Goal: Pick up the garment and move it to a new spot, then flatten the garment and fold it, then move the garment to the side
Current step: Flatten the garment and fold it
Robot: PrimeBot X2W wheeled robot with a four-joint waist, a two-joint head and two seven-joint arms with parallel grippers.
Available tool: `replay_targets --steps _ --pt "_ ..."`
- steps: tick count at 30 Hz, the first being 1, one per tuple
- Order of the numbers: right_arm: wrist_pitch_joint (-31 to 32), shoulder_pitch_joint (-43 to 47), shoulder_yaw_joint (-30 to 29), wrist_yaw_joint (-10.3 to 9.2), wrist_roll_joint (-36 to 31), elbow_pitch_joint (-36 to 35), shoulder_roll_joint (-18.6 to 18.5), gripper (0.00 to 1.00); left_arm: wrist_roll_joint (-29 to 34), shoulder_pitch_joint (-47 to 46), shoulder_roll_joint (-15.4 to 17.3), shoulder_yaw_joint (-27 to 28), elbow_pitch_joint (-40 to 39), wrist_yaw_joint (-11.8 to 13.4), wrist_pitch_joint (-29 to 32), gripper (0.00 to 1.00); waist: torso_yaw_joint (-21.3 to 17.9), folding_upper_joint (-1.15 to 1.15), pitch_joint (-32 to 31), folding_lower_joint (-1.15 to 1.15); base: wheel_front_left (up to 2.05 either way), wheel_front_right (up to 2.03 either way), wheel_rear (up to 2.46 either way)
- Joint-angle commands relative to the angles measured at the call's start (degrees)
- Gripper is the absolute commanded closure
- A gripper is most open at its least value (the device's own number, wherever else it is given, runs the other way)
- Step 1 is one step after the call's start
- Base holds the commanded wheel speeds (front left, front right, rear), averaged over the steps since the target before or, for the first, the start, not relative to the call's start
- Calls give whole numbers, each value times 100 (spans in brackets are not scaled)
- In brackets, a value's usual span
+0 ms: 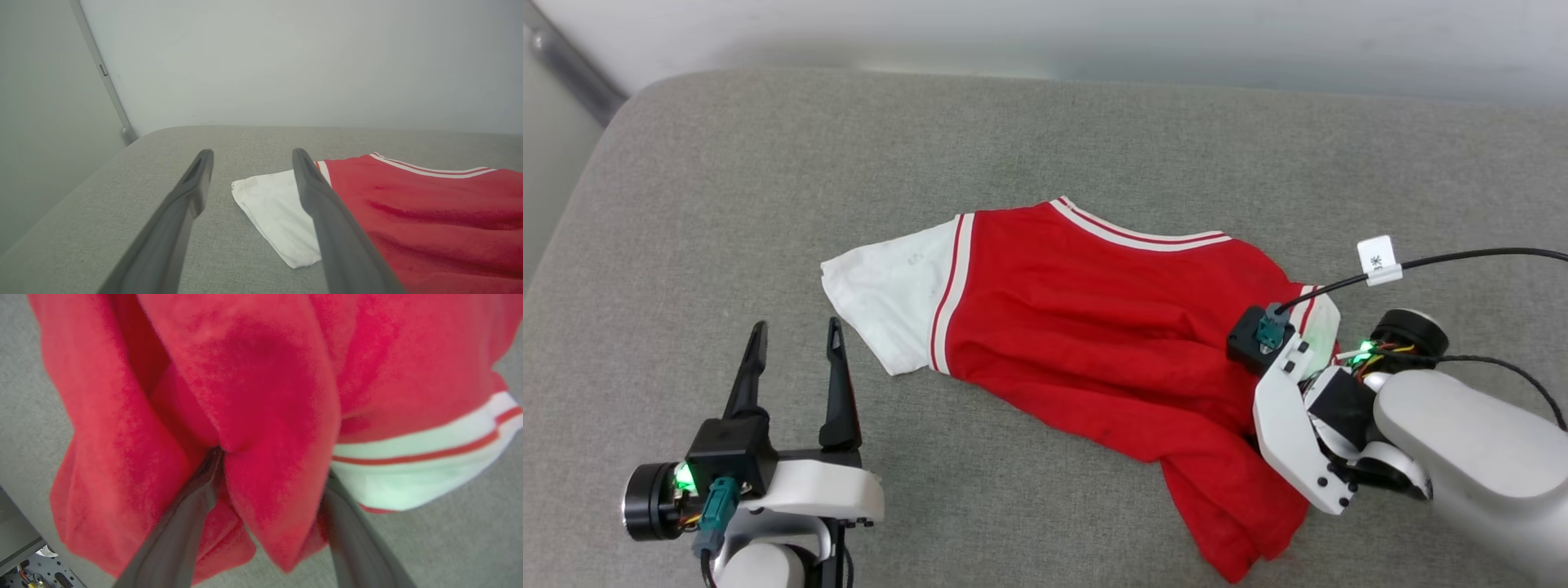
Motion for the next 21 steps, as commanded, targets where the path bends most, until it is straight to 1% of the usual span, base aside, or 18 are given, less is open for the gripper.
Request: replay_targets --steps 1,2,5,9,12,15,18,19,21 --pt "-109 196 136 16 23 -7 144 77 52 86 -30 83 19 -40 -13 0 -64 0 -56 0 0 0 0" --pt "-160 163 127 16 -6 -78 126 100 88 120 -56 136 18 -66 -13 0 -93 0 -95 0 0 0 0" --pt "-380 -5 91 14 9 -420 -67 100 179 247 -124 307 55 -164 -12 0 -184 0 -231 0 0 0 0" --pt "-453 -38 88 8 -3 -1280 -490 100 281 398 -224 480 95 -300 -12 0 -275 0 -420 0 0 0 0" --pt "-473 217 94 8 181 -1949 -906 100 353 502 -300 587 92 -385 -13 0 -321 0 -554 0 0 0 0" --pt "-410 626 96 8 254 -2376 -1312 100 418 589 -358 680 98 -461 -12 0 -355 0 -636 0 0 0 0" --pt "-439 1282 93 8 321 -2420 -1495 100 490 645 -426 736 123 -542 -13 0 -350 0 -673 0 0 0 0" --pt "-659 1855 86 8 320 -2105 -1449 100 554 646 -469 799 148 -601 -13 0 -353 0 -678 0 0 0 0" --pt "-887 2108 87 8 177 -1828 -1344 100 582 657 -490 829 175 -644 -12 0 -355 0 -685 0 0 0 0"
